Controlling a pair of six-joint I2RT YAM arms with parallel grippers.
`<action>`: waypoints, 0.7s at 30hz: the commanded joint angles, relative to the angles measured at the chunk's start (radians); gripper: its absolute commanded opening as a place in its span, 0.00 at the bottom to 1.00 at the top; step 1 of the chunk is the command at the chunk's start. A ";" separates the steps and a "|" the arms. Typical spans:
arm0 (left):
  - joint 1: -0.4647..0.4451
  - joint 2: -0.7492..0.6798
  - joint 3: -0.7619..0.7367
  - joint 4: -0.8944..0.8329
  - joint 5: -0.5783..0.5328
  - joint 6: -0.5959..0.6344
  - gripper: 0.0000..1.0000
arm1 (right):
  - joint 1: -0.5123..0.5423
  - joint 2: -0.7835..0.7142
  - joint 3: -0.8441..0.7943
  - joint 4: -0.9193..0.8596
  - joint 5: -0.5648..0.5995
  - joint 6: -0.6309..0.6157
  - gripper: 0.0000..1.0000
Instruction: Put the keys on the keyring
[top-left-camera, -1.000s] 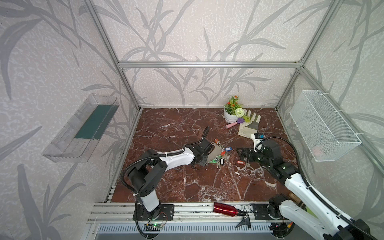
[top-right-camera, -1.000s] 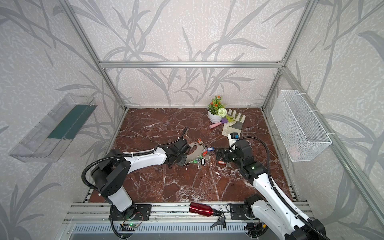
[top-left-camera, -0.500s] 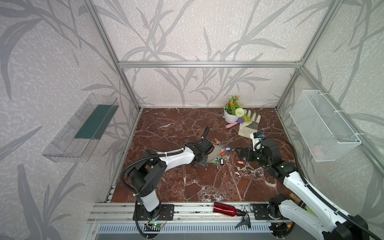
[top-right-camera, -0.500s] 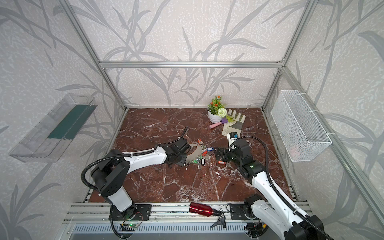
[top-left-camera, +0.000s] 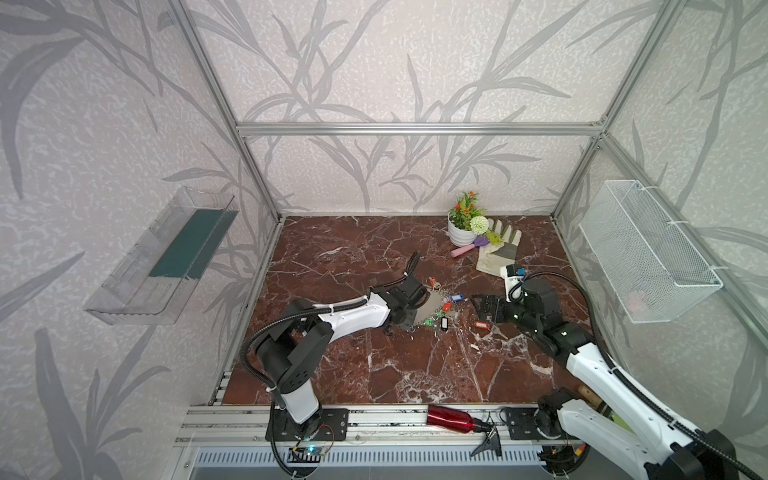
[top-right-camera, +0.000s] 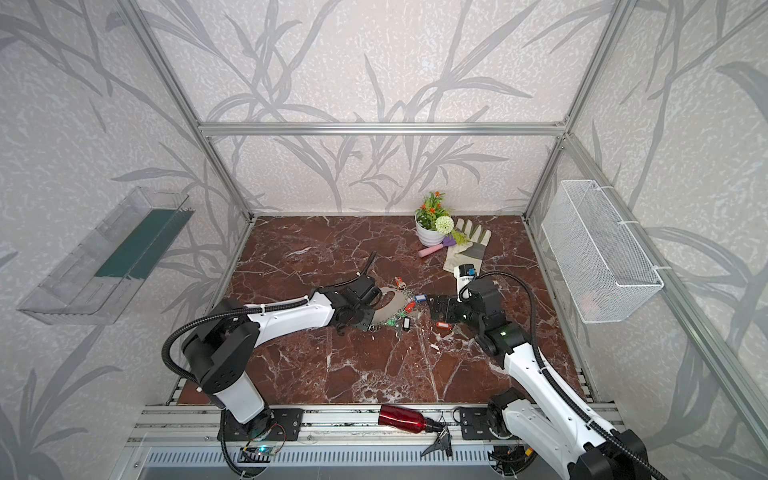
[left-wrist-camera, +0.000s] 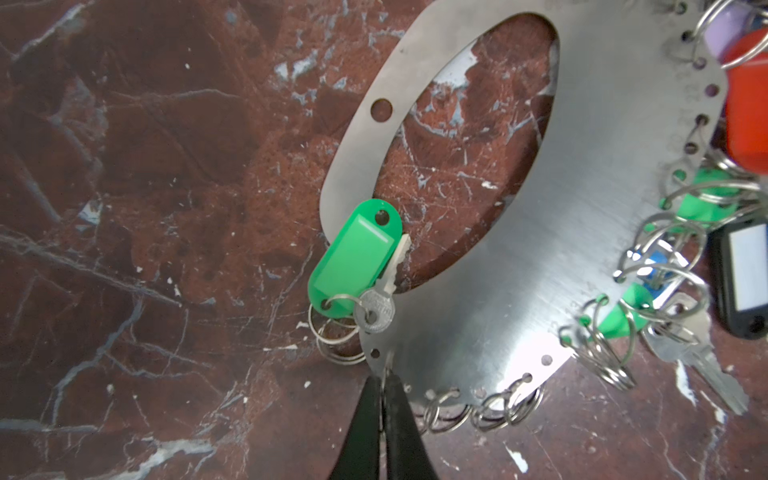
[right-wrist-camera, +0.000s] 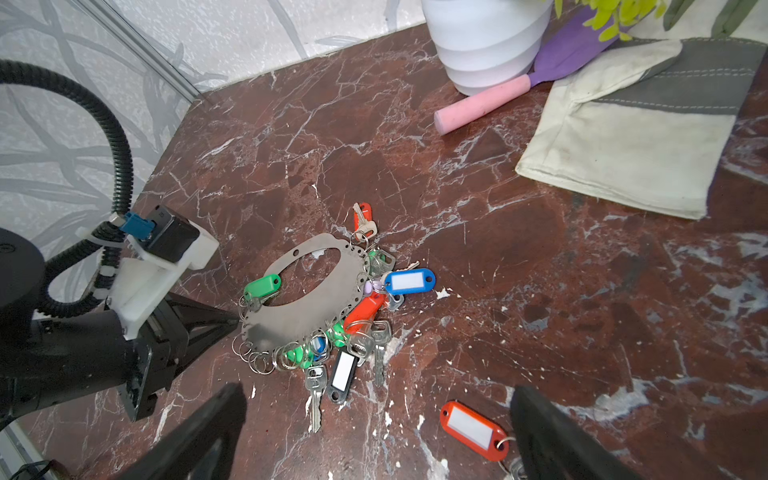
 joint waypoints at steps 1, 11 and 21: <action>0.000 0.011 0.022 -0.030 -0.030 -0.010 0.13 | 0.006 0.002 -0.011 0.022 -0.013 0.010 1.00; -0.001 0.016 0.023 -0.030 -0.008 -0.005 0.16 | 0.005 -0.018 -0.013 0.008 -0.005 0.008 1.00; -0.001 -0.191 -0.119 0.105 0.033 -0.047 0.24 | 0.039 0.001 -0.010 -0.005 0.046 -0.014 0.99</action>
